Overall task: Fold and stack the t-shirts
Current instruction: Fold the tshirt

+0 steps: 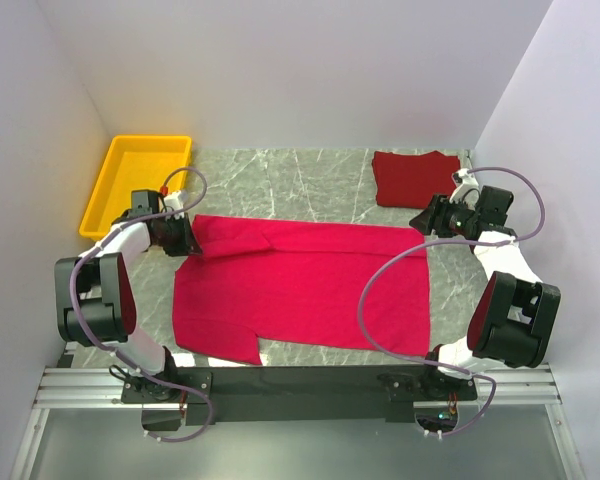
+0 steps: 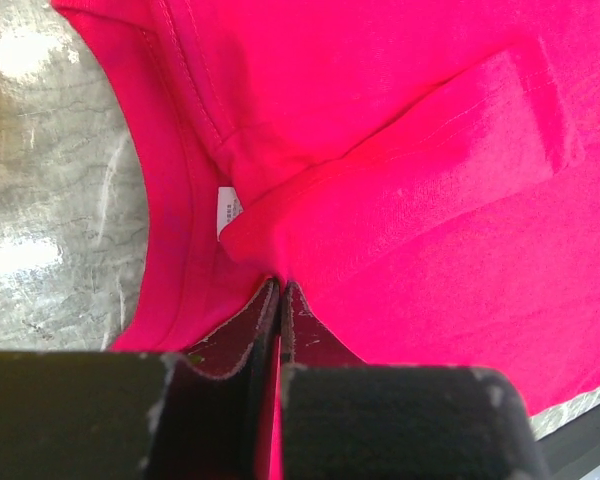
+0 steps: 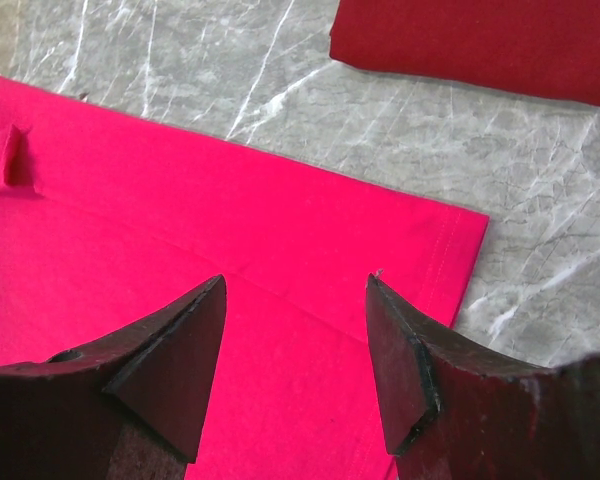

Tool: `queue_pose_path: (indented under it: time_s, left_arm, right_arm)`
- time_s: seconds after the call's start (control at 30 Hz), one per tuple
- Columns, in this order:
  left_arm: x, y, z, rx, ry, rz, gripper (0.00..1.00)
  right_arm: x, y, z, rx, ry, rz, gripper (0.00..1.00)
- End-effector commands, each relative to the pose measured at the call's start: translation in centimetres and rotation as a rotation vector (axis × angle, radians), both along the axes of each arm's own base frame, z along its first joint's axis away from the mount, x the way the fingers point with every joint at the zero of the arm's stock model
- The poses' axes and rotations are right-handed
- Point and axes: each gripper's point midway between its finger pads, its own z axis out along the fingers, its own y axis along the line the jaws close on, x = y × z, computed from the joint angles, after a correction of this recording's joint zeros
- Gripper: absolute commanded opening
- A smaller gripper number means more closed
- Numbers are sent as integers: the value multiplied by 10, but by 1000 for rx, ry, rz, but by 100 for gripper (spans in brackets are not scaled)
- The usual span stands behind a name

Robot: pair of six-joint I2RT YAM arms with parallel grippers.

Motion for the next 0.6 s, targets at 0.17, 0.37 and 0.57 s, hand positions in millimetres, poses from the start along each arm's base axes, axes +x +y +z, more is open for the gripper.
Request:
queue_pose_path:
  time_s: [0.17, 0.37, 0.57]
  left_arm:
    - [10, 3, 23, 14, -102, 21, 14]
    - [23, 34, 74, 122, -295, 233, 52]
    - [23, 23, 112, 19, -447, 284, 81]
  right_arm:
    - [-1, 0, 6, -32, -44, 25, 65]
    - [-4, 1, 6, -53, -48, 35, 65]
    - [-6, 8, 6, -60, -52, 50, 65]
